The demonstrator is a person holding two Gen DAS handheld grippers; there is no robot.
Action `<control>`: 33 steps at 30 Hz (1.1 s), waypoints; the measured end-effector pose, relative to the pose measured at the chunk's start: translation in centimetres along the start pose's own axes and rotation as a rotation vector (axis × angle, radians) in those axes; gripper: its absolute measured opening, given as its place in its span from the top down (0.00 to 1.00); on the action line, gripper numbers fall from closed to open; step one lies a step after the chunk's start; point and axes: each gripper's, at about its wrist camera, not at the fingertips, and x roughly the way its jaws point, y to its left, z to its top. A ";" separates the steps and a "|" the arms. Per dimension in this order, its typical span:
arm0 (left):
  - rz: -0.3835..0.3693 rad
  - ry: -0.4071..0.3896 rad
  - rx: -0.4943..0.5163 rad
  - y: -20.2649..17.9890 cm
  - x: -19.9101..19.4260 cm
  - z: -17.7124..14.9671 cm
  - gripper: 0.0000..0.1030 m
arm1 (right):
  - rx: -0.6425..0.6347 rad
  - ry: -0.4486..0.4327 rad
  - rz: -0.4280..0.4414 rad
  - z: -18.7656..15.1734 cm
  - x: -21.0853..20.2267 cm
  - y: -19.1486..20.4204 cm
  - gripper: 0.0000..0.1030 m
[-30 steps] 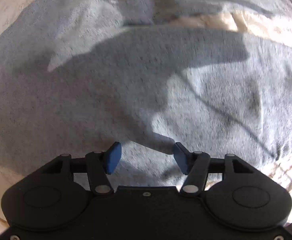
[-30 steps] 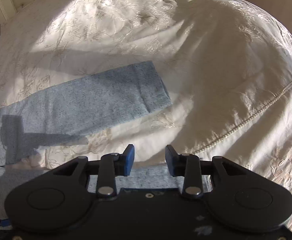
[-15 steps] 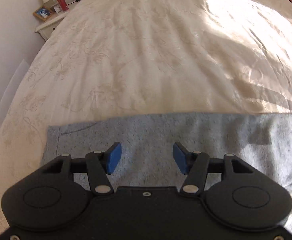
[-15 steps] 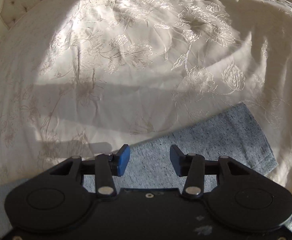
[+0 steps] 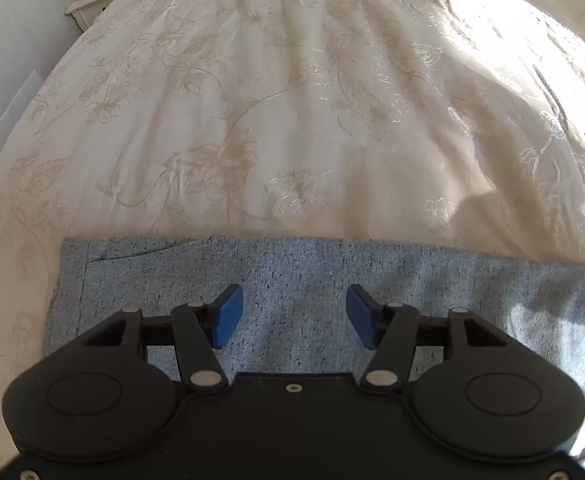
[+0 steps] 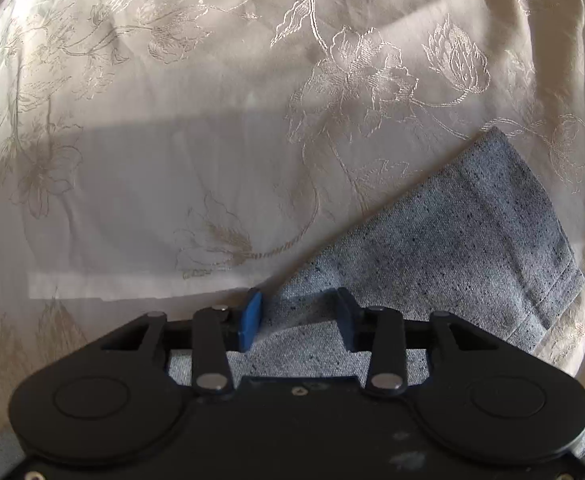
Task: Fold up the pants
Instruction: 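Lift the hem with the right gripper toward the waistband while the left gripper grasps the waistband, then lay the held hem onto the waistband and open the right gripper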
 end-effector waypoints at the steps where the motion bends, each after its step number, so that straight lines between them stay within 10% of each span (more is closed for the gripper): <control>1: -0.003 0.002 -0.009 0.0 0.3 0.5 0.39 | -0.011 0.013 0.012 -0.5 -0.1 -0.3 0.94; 13: -0.005 0.116 -0.127 1.3 4.9 6.5 0.29 | -0.064 -0.079 0.085 -8.0 -3.1 -3.3 0.95; 23: 0.031 0.327 -0.148 0.2 10.1 5.1 0.19 | -0.102 -0.106 0.103 -10.2 -4.0 -4.3 0.95; 28: 0.077 0.266 -0.122 0.3 8.3 3.8 0.83 | -0.089 -0.118 0.119 -11.0 -5.8 -6.3 0.95; 33: 0.022 0.117 -0.130 2.2 0.3 0.2 0.87 | -0.100 -0.168 0.148 -13.1 -10.3 -8.5 0.95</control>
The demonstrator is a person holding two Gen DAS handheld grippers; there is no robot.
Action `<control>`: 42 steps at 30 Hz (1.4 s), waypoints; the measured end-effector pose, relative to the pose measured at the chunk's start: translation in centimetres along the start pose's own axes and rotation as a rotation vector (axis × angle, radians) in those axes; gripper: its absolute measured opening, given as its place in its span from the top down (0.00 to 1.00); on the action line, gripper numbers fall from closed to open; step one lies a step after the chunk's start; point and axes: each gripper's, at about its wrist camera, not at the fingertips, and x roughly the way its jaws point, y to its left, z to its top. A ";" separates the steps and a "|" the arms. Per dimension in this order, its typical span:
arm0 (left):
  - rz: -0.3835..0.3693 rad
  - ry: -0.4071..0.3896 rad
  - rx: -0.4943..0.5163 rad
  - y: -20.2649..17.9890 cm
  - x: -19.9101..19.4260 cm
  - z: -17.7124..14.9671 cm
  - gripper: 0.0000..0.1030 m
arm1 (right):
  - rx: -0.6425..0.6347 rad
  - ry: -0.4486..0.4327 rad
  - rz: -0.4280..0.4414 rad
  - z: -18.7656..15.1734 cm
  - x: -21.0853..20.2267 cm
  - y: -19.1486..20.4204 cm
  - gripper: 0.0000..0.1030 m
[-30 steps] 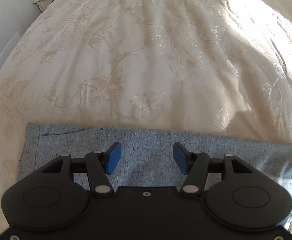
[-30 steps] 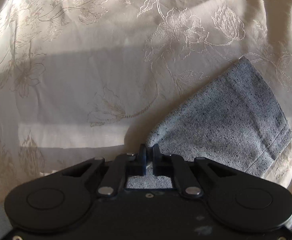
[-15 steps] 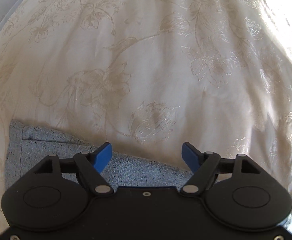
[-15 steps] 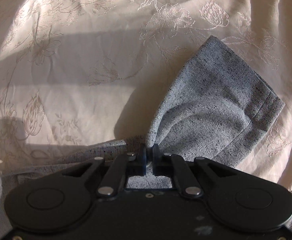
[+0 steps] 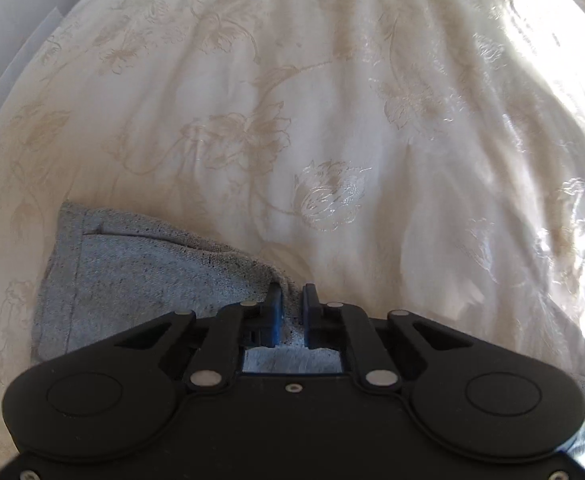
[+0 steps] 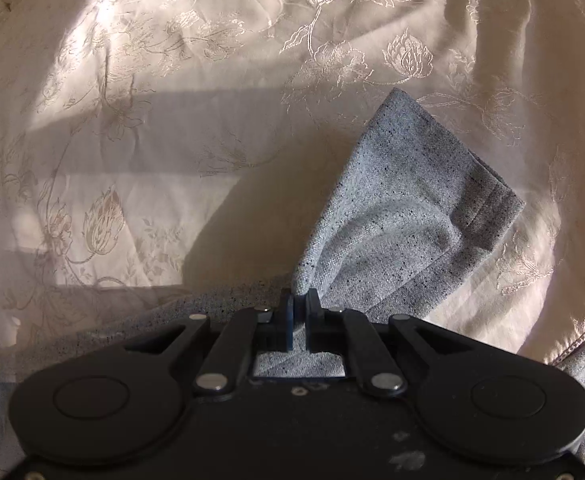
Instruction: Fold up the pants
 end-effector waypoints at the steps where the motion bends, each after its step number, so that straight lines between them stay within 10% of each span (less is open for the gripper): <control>1: -0.010 -0.024 0.007 0.5 -1.6 -1.2 0.87 | -0.005 -0.013 0.002 -0.6 -1.2 -0.4 0.95; 11: -0.077 -0.141 0.081 5.3 -13.0 -15.0 0.88 | -0.001 -0.091 -0.057 -11.3 -10.8 -5.1 0.95; 22: -0.008 0.100 0.034 7.7 -4.1 -23.3 0.99 | 0.030 0.040 -0.161 -21.3 -4.6 -8.2 0.94; 34: 0.021 0.119 0.015 6.5 -3.0 -23.8 1.00 | -0.232 -0.186 -0.219 -21.6 -9.0 -5.3 0.53; 42: 0.083 0.123 0.017 4.7 -3.0 -23.9 1.00 | -0.414 -0.203 -0.292 -17.5 -2.9 -0.4 0.52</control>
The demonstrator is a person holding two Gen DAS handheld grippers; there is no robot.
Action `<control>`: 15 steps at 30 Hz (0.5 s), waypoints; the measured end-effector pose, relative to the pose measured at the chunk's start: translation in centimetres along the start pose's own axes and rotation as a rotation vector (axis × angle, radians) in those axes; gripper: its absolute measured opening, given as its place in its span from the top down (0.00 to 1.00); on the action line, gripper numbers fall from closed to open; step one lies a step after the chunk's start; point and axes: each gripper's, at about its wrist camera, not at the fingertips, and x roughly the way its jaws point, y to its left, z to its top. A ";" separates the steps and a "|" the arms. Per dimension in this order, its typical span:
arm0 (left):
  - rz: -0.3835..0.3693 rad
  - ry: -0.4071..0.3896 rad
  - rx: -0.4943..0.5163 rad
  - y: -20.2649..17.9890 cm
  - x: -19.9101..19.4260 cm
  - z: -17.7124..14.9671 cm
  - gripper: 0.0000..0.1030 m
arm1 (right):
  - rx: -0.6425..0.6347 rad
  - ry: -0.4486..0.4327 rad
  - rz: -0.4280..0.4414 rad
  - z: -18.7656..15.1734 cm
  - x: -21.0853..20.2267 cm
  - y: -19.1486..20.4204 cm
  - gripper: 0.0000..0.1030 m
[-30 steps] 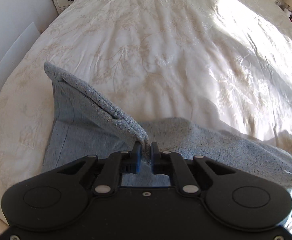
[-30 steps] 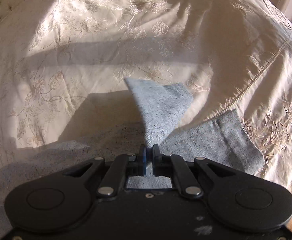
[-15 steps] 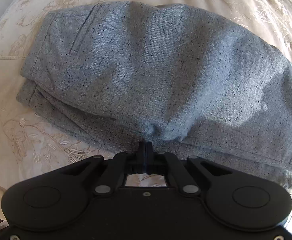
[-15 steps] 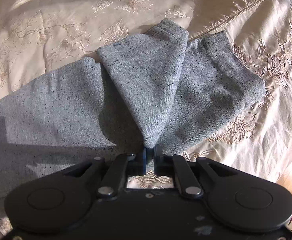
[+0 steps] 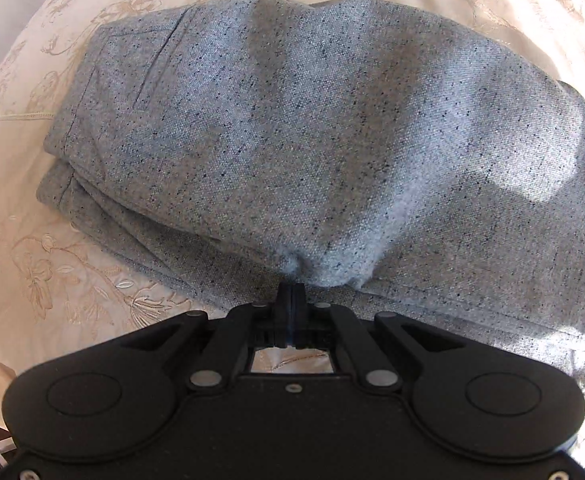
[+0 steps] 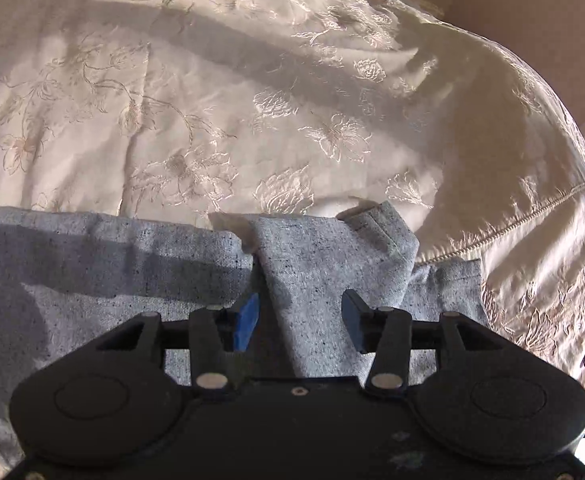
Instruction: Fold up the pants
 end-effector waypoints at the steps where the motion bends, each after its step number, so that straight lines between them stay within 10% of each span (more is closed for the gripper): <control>1: 0.005 0.001 -0.003 -0.2 -0.1 -0.2 1.00 | -0.033 0.012 -0.015 0.2 0.9 0.6 0.53; 3: 0.012 0.004 -0.012 -0.5 -0.4 -0.1 1.00 | -0.077 0.029 -0.046 0.4 2.1 1.2 0.67; 4: 0.012 0.005 -0.018 -0.4 -0.3 -0.3 1.00 | -0.081 0.032 -0.046 0.3 2.2 0.9 0.93; 9: 0.021 -0.003 -0.009 -0.3 0.2 -1.1 1.00 | 0.238 0.004 -0.023 -1.5 -1.9 -6.8 0.97; 15: 0.048 -0.012 0.014 -1.2 0.4 -2.2 1.00 | 0.541 0.174 0.032 -8.5 0.0 -15.1 0.97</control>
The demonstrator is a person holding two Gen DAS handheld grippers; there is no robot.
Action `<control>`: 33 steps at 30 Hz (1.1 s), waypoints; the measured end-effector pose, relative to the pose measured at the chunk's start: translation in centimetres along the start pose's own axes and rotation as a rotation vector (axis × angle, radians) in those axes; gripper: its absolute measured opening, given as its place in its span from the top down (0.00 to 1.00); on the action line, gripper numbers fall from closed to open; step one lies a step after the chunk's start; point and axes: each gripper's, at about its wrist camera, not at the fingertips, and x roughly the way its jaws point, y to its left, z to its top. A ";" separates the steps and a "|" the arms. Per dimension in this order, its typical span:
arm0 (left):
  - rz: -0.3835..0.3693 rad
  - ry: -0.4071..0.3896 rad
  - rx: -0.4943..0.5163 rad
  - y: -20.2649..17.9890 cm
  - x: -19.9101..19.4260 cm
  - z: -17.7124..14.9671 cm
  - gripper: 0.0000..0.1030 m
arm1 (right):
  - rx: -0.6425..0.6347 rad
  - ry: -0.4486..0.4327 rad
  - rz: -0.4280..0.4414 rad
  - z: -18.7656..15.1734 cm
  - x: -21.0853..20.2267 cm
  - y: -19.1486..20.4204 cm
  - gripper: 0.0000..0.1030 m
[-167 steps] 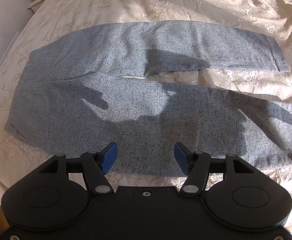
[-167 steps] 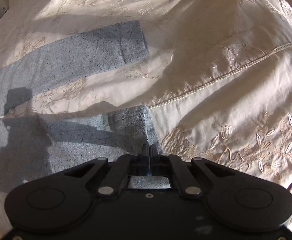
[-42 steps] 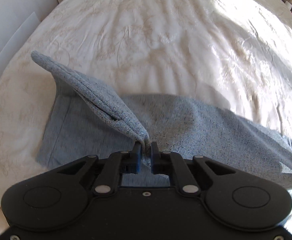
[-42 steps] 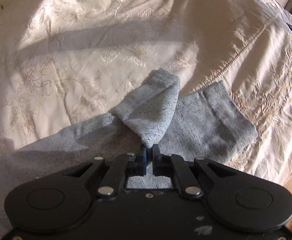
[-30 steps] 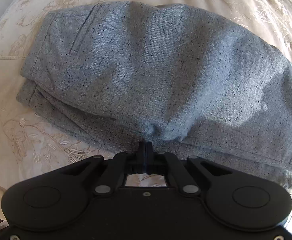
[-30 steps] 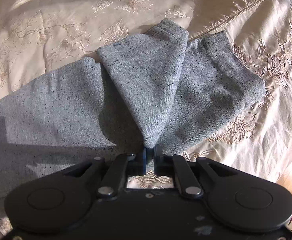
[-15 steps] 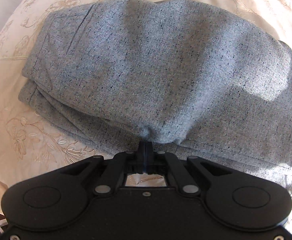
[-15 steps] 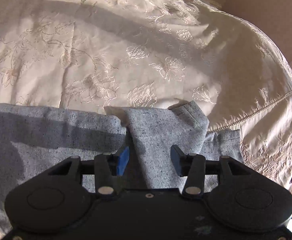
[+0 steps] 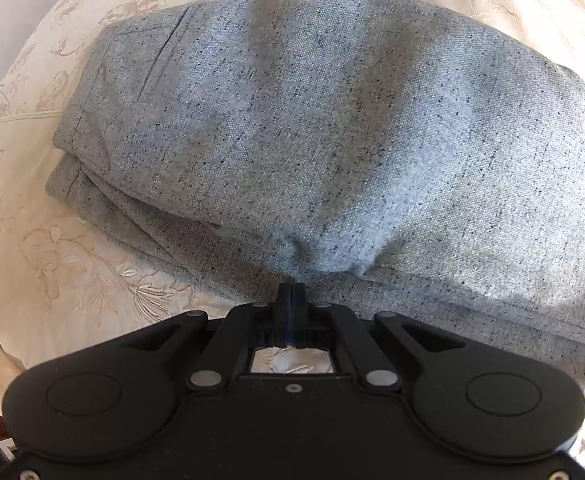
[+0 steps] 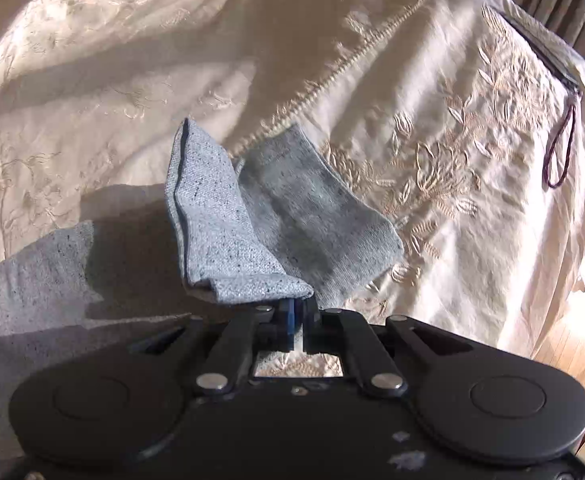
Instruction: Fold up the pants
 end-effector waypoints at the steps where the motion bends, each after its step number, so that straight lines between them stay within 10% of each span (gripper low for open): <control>1: 0.004 -0.003 0.001 -0.2 -0.1 -0.1 1.00 | 0.014 0.013 0.022 -0.3 0.3 -0.7 0.97; 6: 0.010 -0.013 0.000 -1.0 -0.8 -0.9 1.00 | 0.083 -0.016 0.155 -0.5 -0.2 -2.4 0.96; 8: 0.016 -0.017 0.000 -1.3 -0.9 -1.2 1.00 | 0.234 0.008 0.150 -0.3 0.0 -4.5 0.72; 10: 0.018 -0.017 -0.004 -1.6 -0.8 -1.5 1.00 | 0.277 0.011 0.104 -0.2 0.0 -5.9 0.72; 21: 0.005 -0.011 -0.050 -2.0 -1.3 -4.1 1.00 | -0.033 -0.095 0.075 0.6 -2.1 -4.3 0.72; 33: -0.004 -0.060 -0.022 1.2 -4.7 -5.8 0.85 | -0.473 -0.042 0.450 -7.8 -8.5 11.0 0.64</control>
